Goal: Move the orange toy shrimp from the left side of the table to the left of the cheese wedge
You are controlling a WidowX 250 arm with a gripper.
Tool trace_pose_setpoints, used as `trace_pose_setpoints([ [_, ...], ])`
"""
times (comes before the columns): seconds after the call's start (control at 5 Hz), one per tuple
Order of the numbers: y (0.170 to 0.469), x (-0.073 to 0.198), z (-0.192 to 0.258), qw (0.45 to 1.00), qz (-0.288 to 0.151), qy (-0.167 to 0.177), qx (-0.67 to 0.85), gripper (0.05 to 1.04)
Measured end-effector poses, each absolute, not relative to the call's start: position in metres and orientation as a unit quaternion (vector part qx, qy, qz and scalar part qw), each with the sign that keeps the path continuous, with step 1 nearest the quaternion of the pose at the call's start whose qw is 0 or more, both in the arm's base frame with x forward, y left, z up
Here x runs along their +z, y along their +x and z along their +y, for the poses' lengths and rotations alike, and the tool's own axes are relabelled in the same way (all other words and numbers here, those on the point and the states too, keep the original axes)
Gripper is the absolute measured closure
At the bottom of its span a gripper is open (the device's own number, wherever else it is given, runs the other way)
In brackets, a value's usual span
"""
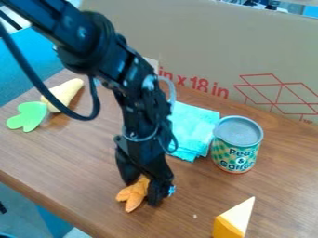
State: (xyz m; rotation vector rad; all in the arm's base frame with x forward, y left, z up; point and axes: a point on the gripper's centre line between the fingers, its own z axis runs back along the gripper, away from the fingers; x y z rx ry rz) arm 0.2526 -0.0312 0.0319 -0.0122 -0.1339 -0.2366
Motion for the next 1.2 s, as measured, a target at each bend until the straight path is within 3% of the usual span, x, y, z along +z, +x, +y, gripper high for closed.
trace_pose_setpoints([
  [0.4,0.23,0.129,0.008,0.979,-0.194,-0.036,-0.045,0.078],
  [0.6,0.224,0.144,0.053,0.983,-0.18,0.03,0.014,0.078],
  [0.8,0.233,0.126,0.101,0.991,-0.103,0.057,0.065,0.078],
  [1.2,0.247,0.095,0.141,0.997,-0.015,0.033,0.066,0.078],
])
